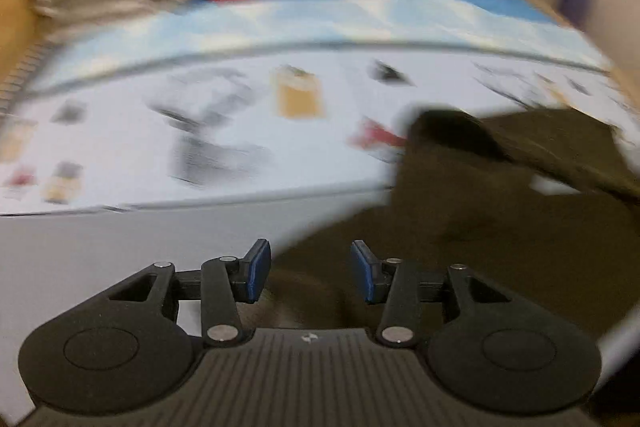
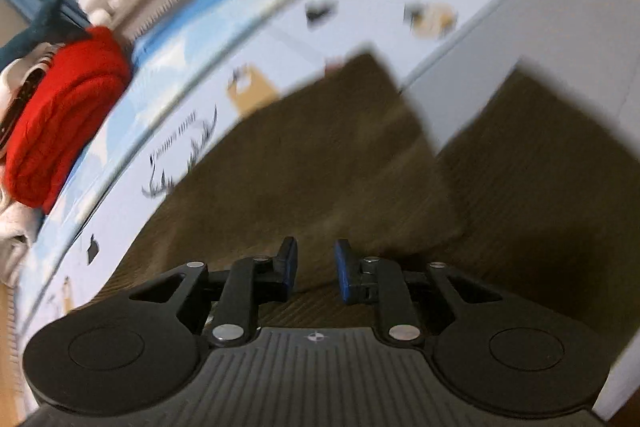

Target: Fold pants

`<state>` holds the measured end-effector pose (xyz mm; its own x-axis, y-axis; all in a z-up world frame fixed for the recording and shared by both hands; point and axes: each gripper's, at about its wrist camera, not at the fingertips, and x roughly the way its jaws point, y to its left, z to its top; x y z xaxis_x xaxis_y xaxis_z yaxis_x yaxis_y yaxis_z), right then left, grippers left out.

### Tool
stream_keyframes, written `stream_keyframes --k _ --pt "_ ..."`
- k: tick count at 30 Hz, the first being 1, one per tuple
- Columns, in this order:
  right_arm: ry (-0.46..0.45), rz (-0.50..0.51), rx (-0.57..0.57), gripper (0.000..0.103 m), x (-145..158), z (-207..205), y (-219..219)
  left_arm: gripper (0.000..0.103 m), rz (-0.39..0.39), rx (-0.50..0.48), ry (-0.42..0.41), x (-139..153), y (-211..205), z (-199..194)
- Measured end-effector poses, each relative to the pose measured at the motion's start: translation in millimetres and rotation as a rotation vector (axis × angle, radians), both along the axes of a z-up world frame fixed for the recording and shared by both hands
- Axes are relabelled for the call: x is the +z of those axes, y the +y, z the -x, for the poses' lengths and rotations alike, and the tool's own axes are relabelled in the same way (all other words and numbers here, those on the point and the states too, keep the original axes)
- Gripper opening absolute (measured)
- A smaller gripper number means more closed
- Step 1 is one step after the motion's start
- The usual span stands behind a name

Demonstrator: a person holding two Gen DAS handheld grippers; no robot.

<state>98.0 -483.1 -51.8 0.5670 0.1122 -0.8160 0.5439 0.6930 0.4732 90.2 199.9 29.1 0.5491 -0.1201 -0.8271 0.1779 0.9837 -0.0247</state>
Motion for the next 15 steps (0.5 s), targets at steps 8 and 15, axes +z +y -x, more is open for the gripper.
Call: stream_keyframes --k 8,15 --pt "0.151 -0.113 -0.262 0.033 -43.6 -14.3 -15.1 0.047 -0.220 -0.229 0.139 -46.9 -52.4 -6.5" --pt "0.089 -0.044 -0.406 0.003 -29.2 -12.3 -21.6 0.003 -0.409 -0.109 0.037 -50.7 -39.1 -37.0"
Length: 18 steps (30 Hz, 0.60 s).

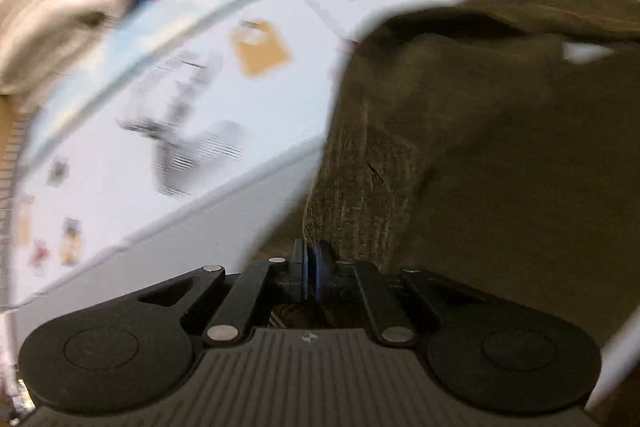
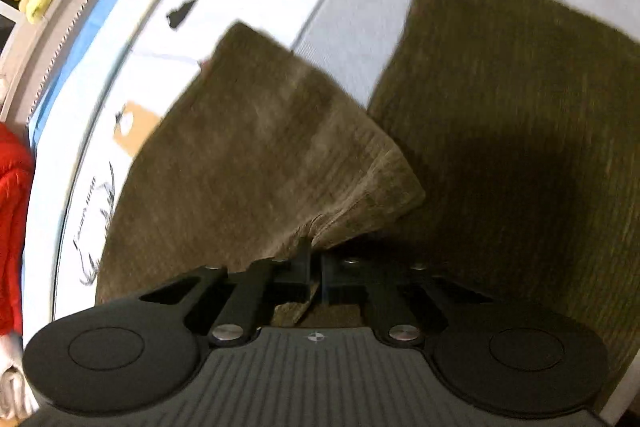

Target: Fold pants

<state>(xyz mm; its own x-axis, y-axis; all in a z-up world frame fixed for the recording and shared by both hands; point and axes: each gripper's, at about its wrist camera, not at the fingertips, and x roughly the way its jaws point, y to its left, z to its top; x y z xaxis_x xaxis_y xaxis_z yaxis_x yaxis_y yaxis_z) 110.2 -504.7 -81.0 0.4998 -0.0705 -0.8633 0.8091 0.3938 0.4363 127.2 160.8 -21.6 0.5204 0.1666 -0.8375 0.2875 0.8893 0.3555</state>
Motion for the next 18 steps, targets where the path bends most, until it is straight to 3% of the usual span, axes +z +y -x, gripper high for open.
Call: stream_keyframes --k 4,7,9,11,13,16,18 --pt "-0.146 0.113 -0.049 0.003 44.4 5.2 -8.6 0.003 -0.078 0.204 -0.183 15.6 19.5 -29.2" --pt "-0.298 0.204 -0.083 0.003 90.2 16.6 -15.1 0.000 -0.151 0.287 -0.238 12.8 23.6 -44.8" --pt "-0.371 0.233 -0.099 0.003 113.9 25.5 -21.2 0.000 -0.147 0.301 -0.254 8.4 26.5 -53.1" --pt "-0.427 0.257 -0.110 0.003 136.6 38.5 -29.2 0.000 -0.055 0.283 -0.257 10.9 30.8 -55.6" --pt "-0.470 0.297 -0.125 0.003 152.8 44.9 -34.8 0.003 0.100 0.241 -0.233 20.2 38.8 -60.3" --pt "-0.507 0.331 -0.153 0.003 168.1 52.6 -43.1 0.012 0.323 0.185 -0.270 43.2 50.4 -56.2" --pt "-0.499 0.351 -0.151 0.003 164.1 51.9 -49.2 0.044 0.447 0.182 -0.228 47.0 59.2 -56.5"
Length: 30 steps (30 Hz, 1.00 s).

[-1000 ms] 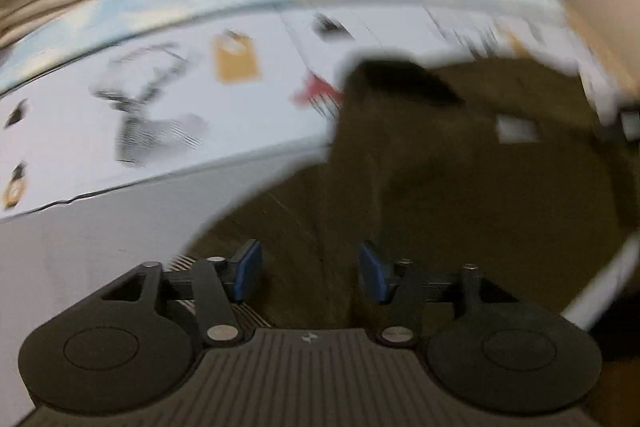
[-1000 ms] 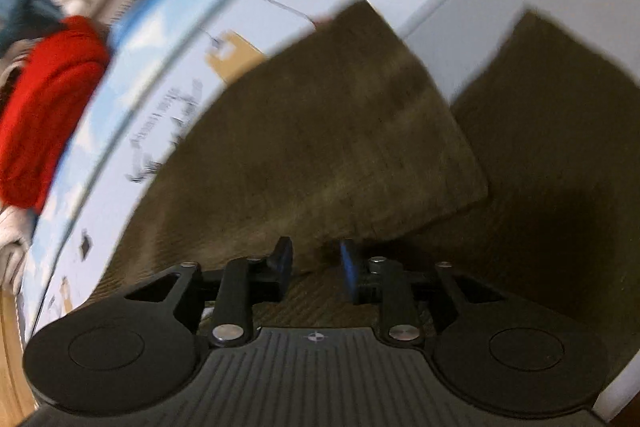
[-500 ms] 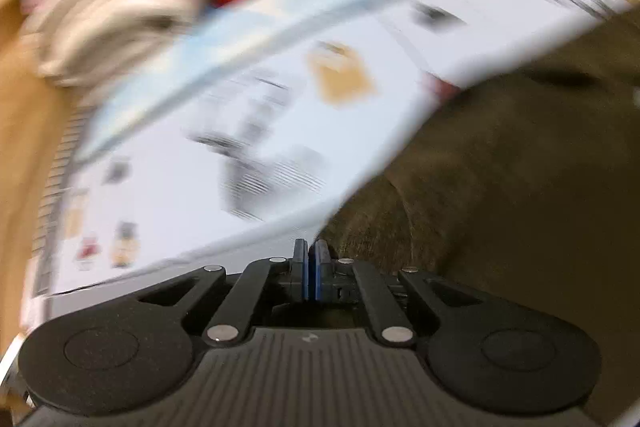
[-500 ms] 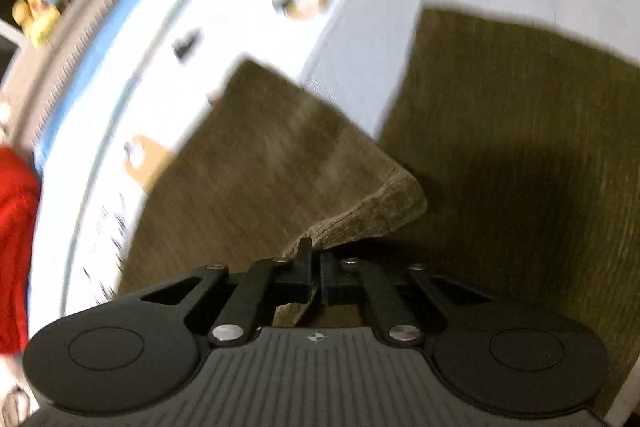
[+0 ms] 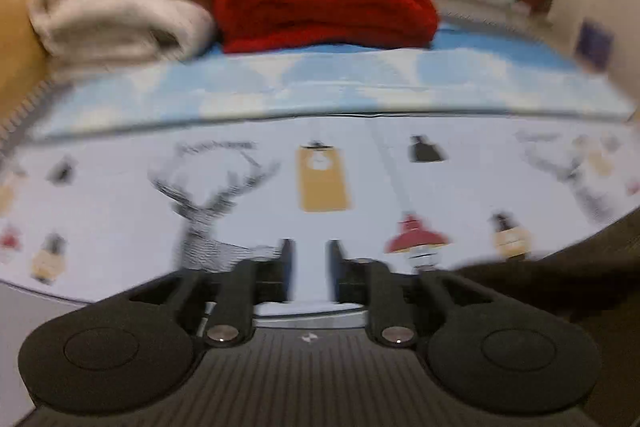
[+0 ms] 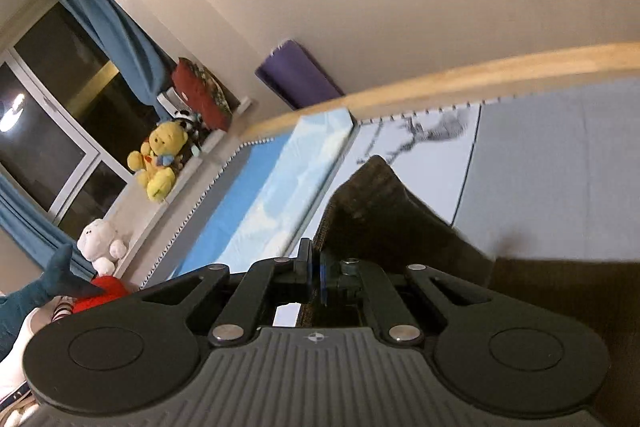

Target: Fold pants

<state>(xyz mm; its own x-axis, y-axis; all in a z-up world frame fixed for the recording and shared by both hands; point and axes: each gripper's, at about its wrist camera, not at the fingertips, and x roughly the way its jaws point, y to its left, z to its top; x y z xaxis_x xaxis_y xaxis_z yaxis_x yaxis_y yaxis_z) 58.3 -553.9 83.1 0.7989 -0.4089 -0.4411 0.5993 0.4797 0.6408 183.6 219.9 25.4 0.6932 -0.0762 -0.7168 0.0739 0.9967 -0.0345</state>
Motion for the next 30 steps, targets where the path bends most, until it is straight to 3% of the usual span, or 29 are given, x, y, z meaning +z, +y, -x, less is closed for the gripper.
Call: stream_keyframes --k 2,4,8,10,11,17,21,22,23,25,26,30 --pt "0.025 -0.004 0.003 0.003 -7.8 -4.8 -2.7 0.057 0.067 -0.037 0.058 -4.9 3.1 -2.3" --pt "0.052 -0.012 0.012 0.003 -18.0 -17.7 -1.1 0.057 0.098 -0.109 0.090 -7.5 1.2 -2.4" --pt "0.075 -0.002 0.033 0.003 -22.5 -24.1 8.0 0.062 0.239 -0.243 0.084 7.1 3.5 8.5" --pt "0.077 0.004 0.038 0.003 -23.6 -23.7 7.9 0.075 0.247 -0.355 0.071 16.9 -5.1 24.4" --pt "0.078 0.005 0.039 0.003 -24.5 -23.5 7.5 0.082 0.229 -0.417 0.074 18.0 -12.4 32.1" --pt "0.101 -0.011 0.044 0.003 -28.1 -22.6 3.7 0.082 -0.070 -0.761 0.240 -17.6 -75.2 90.7" --pt "0.111 -0.006 0.054 0.003 -29.5 -22.6 3.3 0.081 -0.280 -0.839 0.282 -55.5 -101.9 117.8" --pt "0.113 -0.006 0.056 0.003 -30.1 -22.5 2.8 0.080 -0.373 -0.845 0.282 -66.2 -106.8 122.6" --pt "0.116 -0.008 0.056 0.003 -30.9 -22.1 2.0 0.069 -0.449 -0.843 0.292 -76.8 -109.5 124.8" --pt "0.125 -0.015 0.051 0.003 -31.7 -21.9 0.4 0.040 -0.535 -0.847 0.307 -94.2 -108.7 127.2" --pt "0.131 -0.019 0.048 0.003 -32.5 -21.6 -0.3 0.014 -0.551 -0.859 0.296 -95.5 -107.0 127.1" --pt "0.158 -0.053 0.026 0.003 -31.9 -18.3 -3.0 0.012 -0.443 -0.741 0.226 -54.9 -84.0 97.2"
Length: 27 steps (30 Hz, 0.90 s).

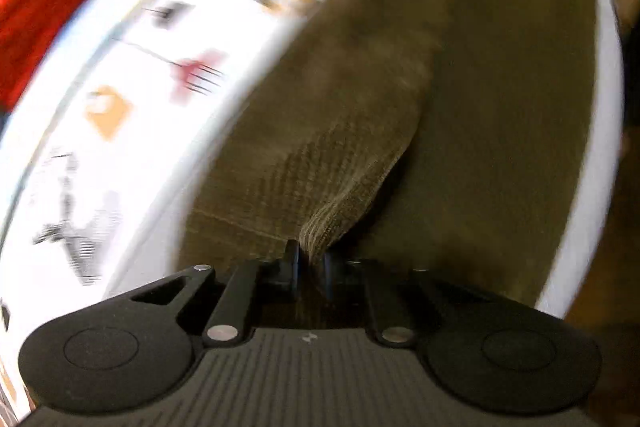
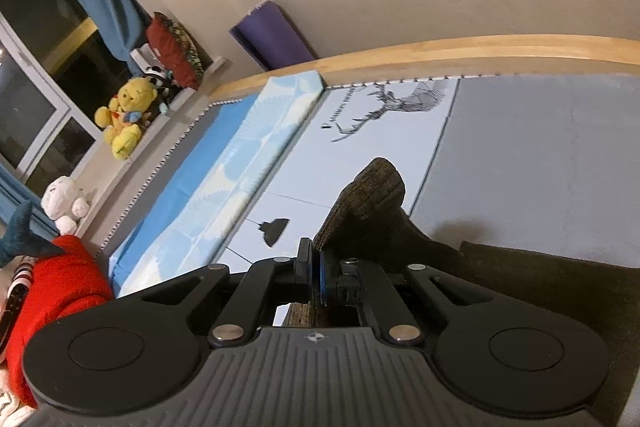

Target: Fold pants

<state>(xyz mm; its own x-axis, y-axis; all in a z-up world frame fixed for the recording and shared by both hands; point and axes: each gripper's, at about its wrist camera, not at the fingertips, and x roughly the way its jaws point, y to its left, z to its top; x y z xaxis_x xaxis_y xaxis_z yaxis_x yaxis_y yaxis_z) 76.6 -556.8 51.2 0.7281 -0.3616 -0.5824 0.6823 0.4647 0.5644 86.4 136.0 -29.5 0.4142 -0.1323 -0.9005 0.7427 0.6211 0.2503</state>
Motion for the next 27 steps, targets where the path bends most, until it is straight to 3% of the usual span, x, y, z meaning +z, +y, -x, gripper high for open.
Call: stream_keyframes --k 2,5,8,10,11,13,15,17,21,27 --pt "0.000 -0.035 -0.020 0.003 5.1 1.9 -3.0 0.012 0.073 0.121 -0.090 26.4 18.6 -19.8" --pt "0.016 -0.029 -0.056 0.002 19.2 -12.0 -3.6 0.004 0.223 0.429 -0.228 56.0 54.3 -68.0" --pt "-0.028 0.013 -0.034 0.003 29.4 -69.2 -7.9 0.007 0.307 0.768 -0.262 39.2 72.2 -122.3" --pt "-0.070 0.015 0.065 0.004 22.1 -117.7 -9.2 0.013 0.259 0.887 -0.278 13.4 62.7 -143.9" --pt "-0.050 -0.003 0.082 0.006 15.0 -133.1 -3.5 0.020 0.203 0.899 -0.300 6.6 54.5 -148.6" --pt "-0.057 -0.032 0.100 0.019 0.5 -136.4 11.0 0.021 0.157 0.896 -0.364 11.8 45.0 -156.6" --pt "-0.092 0.023 0.142 0.031 -17.0 -126.7 25.1 0.029 0.209 0.883 -0.436 31.0 41.4 -155.3" --pt "0.066 0.065 0.157 0.033 -36.3 -133.0 27.3 0.041 0.271 0.887 -0.444 46.7 38.4 -150.6" --pt "0.216 0.027 0.065 0.033 -69.5 -122.0 6.5 0.043 0.393 0.786 -0.283 46.8 18.3 -151.5" --pt "0.361 -0.145 0.010 0.034 -122.9 -106.9 -15.0 0.043 0.497 0.456 -0.031 15.8 -54.5 -145.3"
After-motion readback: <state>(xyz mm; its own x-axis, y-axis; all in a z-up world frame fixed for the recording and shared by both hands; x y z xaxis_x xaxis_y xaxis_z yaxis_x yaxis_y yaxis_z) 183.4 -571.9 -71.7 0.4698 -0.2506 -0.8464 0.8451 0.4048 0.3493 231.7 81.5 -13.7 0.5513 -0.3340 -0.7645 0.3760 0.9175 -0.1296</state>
